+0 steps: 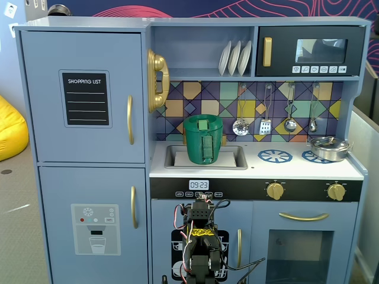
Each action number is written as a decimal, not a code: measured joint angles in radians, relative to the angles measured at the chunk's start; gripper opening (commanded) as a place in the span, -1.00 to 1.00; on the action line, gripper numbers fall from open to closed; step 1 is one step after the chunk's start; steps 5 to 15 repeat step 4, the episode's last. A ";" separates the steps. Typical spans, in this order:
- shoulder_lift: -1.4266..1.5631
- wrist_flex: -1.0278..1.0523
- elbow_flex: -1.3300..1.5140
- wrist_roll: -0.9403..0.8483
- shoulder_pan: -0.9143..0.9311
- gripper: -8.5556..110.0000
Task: Close the left cabinet door
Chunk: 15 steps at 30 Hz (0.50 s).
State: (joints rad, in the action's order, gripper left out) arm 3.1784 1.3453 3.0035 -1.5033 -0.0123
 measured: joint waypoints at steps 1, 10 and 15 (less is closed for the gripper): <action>0.000 0.000 0.000 0.000 0.000 -0.83; 0.000 0.000 0.000 0.000 0.000 -0.83; 0.000 0.000 0.000 0.000 0.000 -0.83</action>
